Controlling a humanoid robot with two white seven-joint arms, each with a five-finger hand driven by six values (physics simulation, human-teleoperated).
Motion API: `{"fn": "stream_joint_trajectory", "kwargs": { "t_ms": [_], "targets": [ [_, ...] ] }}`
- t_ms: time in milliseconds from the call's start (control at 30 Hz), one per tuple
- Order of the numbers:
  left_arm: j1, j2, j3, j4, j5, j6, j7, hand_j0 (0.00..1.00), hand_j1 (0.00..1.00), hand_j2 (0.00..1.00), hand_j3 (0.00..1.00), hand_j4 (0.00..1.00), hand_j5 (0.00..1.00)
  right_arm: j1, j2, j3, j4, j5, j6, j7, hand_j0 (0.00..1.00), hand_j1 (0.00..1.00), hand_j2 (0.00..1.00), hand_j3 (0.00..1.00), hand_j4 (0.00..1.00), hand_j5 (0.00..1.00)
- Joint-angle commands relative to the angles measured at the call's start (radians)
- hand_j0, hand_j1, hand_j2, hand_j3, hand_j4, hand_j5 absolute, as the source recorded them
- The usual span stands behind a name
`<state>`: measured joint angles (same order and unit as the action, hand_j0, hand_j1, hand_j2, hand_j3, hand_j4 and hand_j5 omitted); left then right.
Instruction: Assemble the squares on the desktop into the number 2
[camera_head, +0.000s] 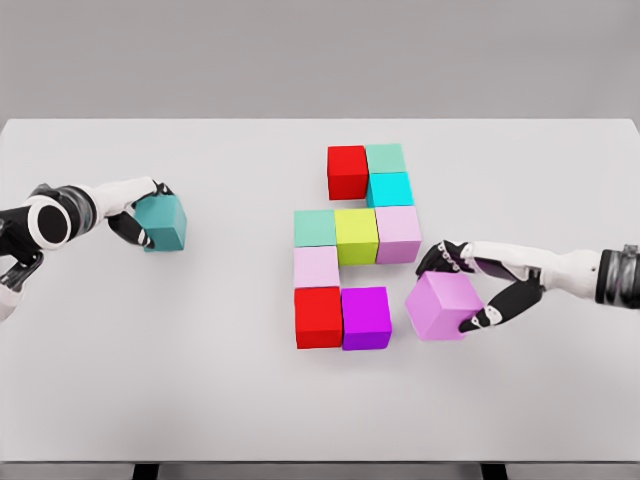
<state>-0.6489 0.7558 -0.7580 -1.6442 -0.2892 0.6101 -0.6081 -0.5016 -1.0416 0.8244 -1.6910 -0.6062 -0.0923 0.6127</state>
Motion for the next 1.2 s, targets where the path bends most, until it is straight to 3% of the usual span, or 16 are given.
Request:
{"fn": "stream_joint_trajectory", "kwargs": {
  "t_ms": [0, 67, 367, 700, 1167],
  "targets": [
    [0.0, 0.0, 0.0, 0.0, 0.001, 0.001, -0.003, 0.68, 0.68, 0.68, 0.68, 0.68, 0.68, 0.0, 0.002, -0.002, 0.001, -0.017, 0.031, -0.002, 0.44, 0.44, 0.44, 0.44, 0.44, 0.44],
    [0.0, 0.0, 0.003, 0.0, 0.001, 0.001, -0.003, 0.66, 0.66, 0.66, 0.66, 0.66, 0.66, -0.002, 0.011, -0.004, 0.005, -0.013, 0.065, -0.002, 0.45, 0.45, 0.45, 0.45, 0.45, 0.45],
    [-0.015, -0.001, 0.013, 0.0, 0.001, 0.001, -0.003, 0.5, 0.5, 0.5, 0.5, 0.5, 0.5, 0.0, 0.018, -0.004, 0.002, -0.017, 0.068, -0.002, 0.48, 0.48, 0.48, 0.48, 0.48, 0.48],
    [-0.052, -0.041, 0.014, 0.003, 0.001, 0.001, -0.003, 0.46, 0.46, 0.46, 0.46, 0.46, 0.46, -0.002, 0.028, -0.007, 0.008, -0.009, 0.08, -0.002, 0.48, 0.48, 0.48, 0.48, 0.48, 0.48],
    [-0.11, -0.161, 0.014, 0.13, -0.044, 0.001, -0.003, 0.4, 0.4, 0.4, 0.4, 0.4, 0.4, -0.009, 0.058, -0.007, 0.05, 0.0, 0.075, -0.002, 0.48, 0.48, 0.48, 0.48, 0.48, 0.48]
  ]
}}
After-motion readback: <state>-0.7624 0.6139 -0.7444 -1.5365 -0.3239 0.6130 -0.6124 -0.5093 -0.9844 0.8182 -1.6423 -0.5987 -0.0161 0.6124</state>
